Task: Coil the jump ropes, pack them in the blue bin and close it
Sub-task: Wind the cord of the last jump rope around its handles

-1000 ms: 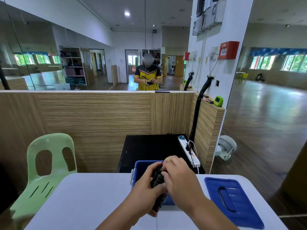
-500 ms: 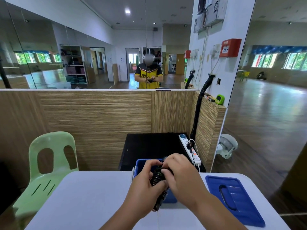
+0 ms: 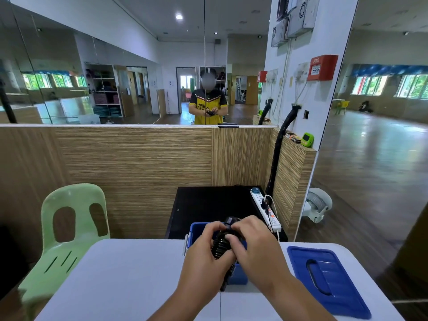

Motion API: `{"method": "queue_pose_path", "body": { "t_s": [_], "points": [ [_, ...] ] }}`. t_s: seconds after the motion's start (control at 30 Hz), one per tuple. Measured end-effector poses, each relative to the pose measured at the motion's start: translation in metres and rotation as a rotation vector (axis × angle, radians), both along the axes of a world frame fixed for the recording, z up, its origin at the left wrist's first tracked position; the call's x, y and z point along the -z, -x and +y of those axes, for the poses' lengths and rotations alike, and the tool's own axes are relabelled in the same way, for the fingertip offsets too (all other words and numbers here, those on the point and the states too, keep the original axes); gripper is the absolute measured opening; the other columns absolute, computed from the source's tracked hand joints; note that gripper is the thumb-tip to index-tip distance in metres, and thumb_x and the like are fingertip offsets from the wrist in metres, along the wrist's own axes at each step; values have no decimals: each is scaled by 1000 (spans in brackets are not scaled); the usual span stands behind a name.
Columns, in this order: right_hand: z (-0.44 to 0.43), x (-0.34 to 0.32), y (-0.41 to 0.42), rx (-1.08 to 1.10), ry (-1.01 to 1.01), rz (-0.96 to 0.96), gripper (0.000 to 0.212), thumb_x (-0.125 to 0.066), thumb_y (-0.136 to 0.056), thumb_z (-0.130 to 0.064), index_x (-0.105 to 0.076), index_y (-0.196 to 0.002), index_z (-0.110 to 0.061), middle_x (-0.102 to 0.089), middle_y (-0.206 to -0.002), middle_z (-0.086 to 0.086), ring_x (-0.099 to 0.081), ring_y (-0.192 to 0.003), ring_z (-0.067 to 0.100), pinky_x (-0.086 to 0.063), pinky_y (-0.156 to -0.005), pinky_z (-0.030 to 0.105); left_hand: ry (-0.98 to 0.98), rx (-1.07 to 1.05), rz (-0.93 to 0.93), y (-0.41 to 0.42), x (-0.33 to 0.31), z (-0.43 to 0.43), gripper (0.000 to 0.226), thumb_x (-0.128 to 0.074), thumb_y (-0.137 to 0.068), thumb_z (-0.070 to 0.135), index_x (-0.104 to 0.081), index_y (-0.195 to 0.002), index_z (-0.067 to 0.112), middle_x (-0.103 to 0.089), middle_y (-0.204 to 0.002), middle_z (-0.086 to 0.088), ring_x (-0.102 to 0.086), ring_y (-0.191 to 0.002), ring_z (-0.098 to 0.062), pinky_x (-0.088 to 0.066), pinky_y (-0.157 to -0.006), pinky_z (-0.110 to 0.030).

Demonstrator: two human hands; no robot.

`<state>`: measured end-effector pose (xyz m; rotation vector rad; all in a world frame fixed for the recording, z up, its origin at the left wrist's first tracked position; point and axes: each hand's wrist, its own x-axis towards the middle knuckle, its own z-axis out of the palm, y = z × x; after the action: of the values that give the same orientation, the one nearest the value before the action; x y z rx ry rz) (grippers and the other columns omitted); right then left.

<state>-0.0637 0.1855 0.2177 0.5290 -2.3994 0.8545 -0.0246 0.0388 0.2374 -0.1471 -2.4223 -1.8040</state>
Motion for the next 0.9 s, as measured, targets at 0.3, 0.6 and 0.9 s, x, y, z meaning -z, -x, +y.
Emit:
{"method": "queue_pose_path", "body": {
  "t_s": [0.3, 0.6, 0.9],
  "points": [
    [3, -7, 11, 14, -206, 174, 22, -47, -101, -29, -62, -90, -17, -54, -90, -6, -52, -78, 10, -50, -65, 23, -16, 4, -9, 1, -4, 1, 39, -69, -93, 20, -58, -109, 54, -70, -85, 16, -72, -68, -12, -64, -65, -43],
    [8, -19, 17, -75, -200, -9, 21, -51, -102, -33, -52, -83, -26, -43, -83, -16, -42, -77, 4, -35, -66, 18, -44, 12, -64, 5, -7, -5, 32, -57, -100, 13, -63, -105, 44, -64, -69, 14, -64, -58, -1, -59, -58, -25],
    [16, -22, 10, -211, -136, -98, 13, -56, -99, -20, -64, -108, -26, -49, -95, -21, -52, -87, -1, -40, -75, 11, -192, -6, -156, 10, -5, -8, 36, -43, -105, 11, -68, -101, 36, -72, -93, -3, -74, -83, -28, -63, -62, -39]
  ]
}}
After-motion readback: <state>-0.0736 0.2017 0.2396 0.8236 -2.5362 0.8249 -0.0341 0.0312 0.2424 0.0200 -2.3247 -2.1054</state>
